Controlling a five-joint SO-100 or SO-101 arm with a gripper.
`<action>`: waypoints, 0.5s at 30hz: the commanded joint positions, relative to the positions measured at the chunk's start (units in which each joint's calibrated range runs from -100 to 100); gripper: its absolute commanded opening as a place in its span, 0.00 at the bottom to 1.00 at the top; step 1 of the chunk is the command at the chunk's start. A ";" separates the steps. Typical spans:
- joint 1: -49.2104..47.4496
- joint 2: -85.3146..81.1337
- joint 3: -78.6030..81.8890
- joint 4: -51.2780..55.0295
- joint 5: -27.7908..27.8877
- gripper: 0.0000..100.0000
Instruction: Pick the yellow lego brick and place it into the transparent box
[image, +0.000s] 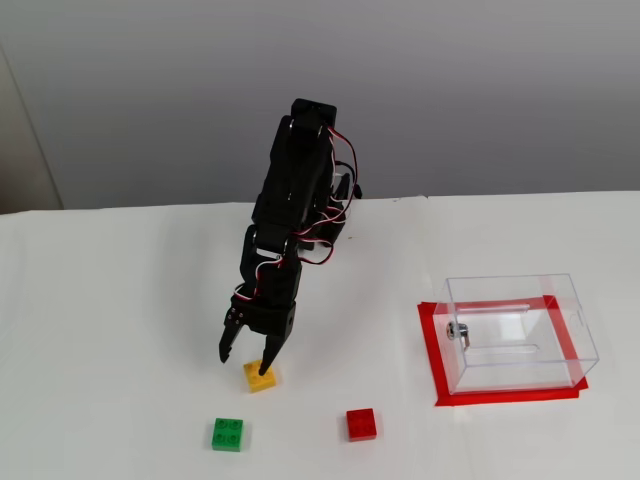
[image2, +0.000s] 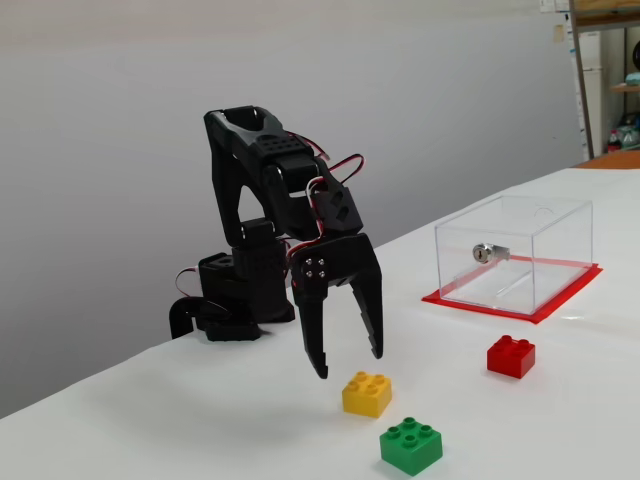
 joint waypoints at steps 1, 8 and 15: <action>-1.86 -0.39 -2.32 -0.05 -0.01 0.25; -1.56 -0.39 -1.78 0.21 -0.01 0.25; 2.51 -0.39 -1.96 3.95 -0.06 0.25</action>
